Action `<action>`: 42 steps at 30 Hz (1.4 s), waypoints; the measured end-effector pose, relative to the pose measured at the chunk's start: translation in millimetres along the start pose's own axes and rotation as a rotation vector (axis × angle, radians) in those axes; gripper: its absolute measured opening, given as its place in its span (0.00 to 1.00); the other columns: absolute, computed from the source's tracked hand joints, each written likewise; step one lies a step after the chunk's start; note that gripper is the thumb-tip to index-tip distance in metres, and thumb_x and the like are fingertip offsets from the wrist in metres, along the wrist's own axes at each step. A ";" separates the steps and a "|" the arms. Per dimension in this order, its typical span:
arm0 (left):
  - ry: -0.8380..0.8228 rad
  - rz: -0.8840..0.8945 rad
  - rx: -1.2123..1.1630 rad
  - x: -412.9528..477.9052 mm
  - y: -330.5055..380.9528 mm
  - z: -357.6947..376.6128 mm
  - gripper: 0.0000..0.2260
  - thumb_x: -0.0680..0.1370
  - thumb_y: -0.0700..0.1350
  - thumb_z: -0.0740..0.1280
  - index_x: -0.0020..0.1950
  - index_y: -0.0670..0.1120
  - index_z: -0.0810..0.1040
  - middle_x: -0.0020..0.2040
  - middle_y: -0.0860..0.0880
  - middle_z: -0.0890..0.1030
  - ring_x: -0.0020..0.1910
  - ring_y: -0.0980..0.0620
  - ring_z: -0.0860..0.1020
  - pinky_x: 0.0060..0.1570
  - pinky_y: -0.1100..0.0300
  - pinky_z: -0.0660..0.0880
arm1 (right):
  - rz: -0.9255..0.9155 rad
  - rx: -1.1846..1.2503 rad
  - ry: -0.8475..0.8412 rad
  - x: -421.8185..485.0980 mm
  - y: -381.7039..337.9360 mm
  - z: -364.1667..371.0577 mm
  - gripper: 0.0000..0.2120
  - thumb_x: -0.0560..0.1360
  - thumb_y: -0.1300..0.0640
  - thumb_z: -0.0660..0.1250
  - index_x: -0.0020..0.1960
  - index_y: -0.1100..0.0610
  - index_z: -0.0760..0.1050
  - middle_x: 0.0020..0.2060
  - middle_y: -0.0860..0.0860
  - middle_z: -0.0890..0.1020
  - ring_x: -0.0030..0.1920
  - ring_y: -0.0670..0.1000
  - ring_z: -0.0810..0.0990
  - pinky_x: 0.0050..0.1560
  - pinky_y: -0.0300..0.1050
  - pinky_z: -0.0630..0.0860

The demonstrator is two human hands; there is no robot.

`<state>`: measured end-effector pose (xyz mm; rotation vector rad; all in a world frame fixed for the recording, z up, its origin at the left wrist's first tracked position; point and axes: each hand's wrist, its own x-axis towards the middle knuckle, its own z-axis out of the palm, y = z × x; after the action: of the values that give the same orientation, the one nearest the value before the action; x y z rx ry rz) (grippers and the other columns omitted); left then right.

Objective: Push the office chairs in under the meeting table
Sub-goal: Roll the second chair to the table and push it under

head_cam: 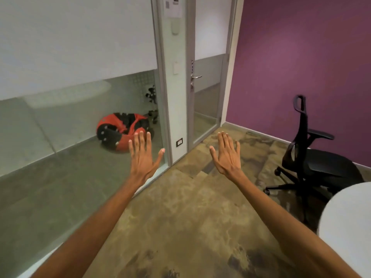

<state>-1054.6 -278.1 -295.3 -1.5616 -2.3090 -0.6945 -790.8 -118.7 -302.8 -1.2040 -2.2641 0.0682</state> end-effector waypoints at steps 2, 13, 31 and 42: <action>0.009 0.031 -0.030 56.5 4.0 26.9 0.37 0.79 0.67 0.44 0.80 0.44 0.44 0.80 0.38 0.42 0.79 0.43 0.37 0.76 0.39 0.43 | 0.015 -0.005 0.020 53.0 23.1 8.6 0.32 0.80 0.38 0.45 0.78 0.55 0.49 0.78 0.53 0.54 0.77 0.51 0.49 0.74 0.57 0.41; -0.102 0.129 -0.183 307.3 55.5 174.1 0.31 0.81 0.59 0.46 0.80 0.45 0.46 0.80 0.36 0.47 0.79 0.39 0.46 0.76 0.38 0.49 | 0.158 -0.099 0.020 260.3 155.3 58.1 0.32 0.80 0.39 0.44 0.78 0.55 0.47 0.78 0.53 0.52 0.77 0.51 0.47 0.75 0.58 0.44; -0.262 0.532 -0.403 710.6 195.4 430.8 0.37 0.78 0.67 0.45 0.80 0.46 0.41 0.81 0.44 0.43 0.79 0.49 0.40 0.78 0.45 0.44 | 0.541 -0.291 0.195 551.9 398.2 129.1 0.30 0.81 0.41 0.47 0.78 0.56 0.50 0.77 0.52 0.55 0.77 0.50 0.49 0.75 0.57 0.44; -0.399 0.820 -0.505 844.9 372.4 595.4 0.41 0.76 0.70 0.45 0.79 0.46 0.39 0.80 0.47 0.40 0.79 0.51 0.38 0.78 0.49 0.41 | 0.864 -0.432 0.341 629.6 593.4 130.9 0.30 0.81 0.42 0.48 0.77 0.57 0.52 0.77 0.55 0.57 0.77 0.53 0.52 0.73 0.60 0.48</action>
<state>-1008.7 819.4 -314.1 -2.8236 -1.4737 -0.8063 -686.3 750.1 -301.3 -2.1556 -1.3674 -0.2911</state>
